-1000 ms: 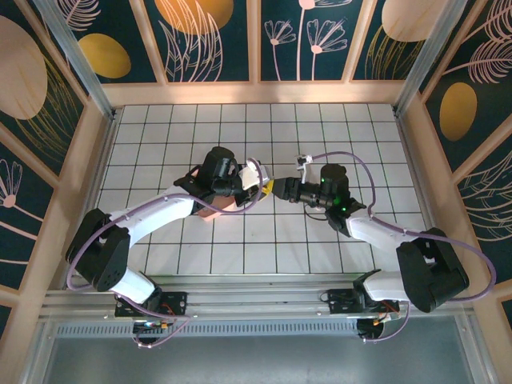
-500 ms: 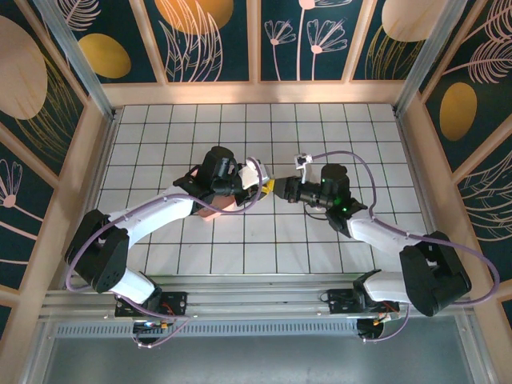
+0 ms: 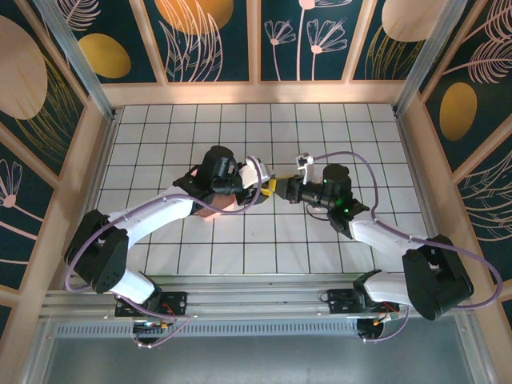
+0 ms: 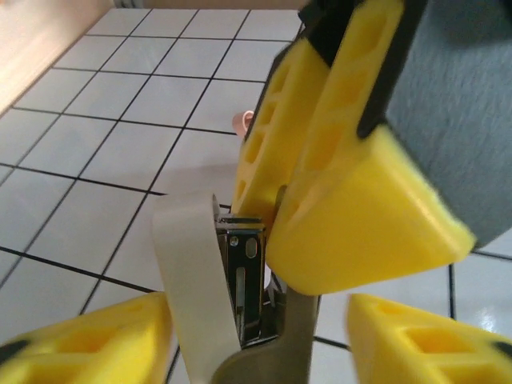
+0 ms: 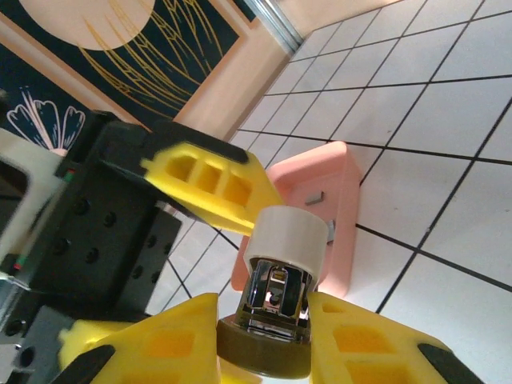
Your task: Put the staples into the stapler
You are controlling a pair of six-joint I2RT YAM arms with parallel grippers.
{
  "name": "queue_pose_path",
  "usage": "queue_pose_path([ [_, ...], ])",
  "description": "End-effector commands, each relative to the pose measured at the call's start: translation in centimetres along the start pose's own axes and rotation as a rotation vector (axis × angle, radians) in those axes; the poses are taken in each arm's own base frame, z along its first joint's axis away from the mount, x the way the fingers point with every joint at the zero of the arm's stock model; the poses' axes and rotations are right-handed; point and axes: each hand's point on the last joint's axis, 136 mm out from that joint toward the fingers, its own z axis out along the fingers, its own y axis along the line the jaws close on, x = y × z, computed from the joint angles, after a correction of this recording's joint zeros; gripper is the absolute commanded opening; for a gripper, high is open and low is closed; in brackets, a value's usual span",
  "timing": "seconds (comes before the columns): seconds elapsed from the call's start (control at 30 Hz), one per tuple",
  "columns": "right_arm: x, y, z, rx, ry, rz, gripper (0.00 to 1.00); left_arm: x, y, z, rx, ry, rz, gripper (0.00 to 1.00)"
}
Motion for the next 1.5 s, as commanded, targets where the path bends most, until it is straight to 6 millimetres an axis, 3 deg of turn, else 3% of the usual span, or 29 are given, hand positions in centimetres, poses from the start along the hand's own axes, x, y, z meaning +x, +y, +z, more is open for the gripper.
queue_pose_path([
  [0.0, -0.5, 0.0, -0.8, 0.017, -0.029, -0.082, 0.14, -2.9, -0.3, -1.1, 0.01, -0.072, 0.019, 0.68],
  [0.07, -0.4, -0.1, -1.1, 0.02, -0.027, -0.118, 0.13, -2.8, -0.6, -1.3, 0.025, -0.068, 0.019, 0.73],
  [0.23, 0.2, 0.5, -2.5, -0.037, 0.006, -0.327, 0.12, -2.4, -1.9, -1.7, 0.086, -0.055, 0.03, 0.72],
  [0.43, 2.3, 1.3, -4.2, -0.113, 0.117, -0.739, 0.08, -2.5, -4.1, -2.2, 0.215, -0.05, 0.129, 0.66],
  [0.63, 3.4, 1.0, -4.3, -0.128, 0.267, -0.927, 0.07, -2.9, -4.9, -2.0, 0.319, -0.035, 0.221, 0.58],
  [0.77, 3.8, 1.0, -3.9, -0.136, 0.321, -0.988, 0.06, -3.2, -5.3, -1.8, 0.361, -0.049, 0.262, 0.55],
  [1.1, 3.7, 2.1, -3.5, -0.202, 0.299, -1.038, 0.06, -1.6, -5.7, -1.4, 0.41, 0.006, 0.326, 0.49],
  [1.47, 3.3, 2.9, -3.2, -0.217, 0.27, -1.06, 0.06, -2.2, -5.3, -0.8, 0.404, -0.028, 0.337, 0.52],
])
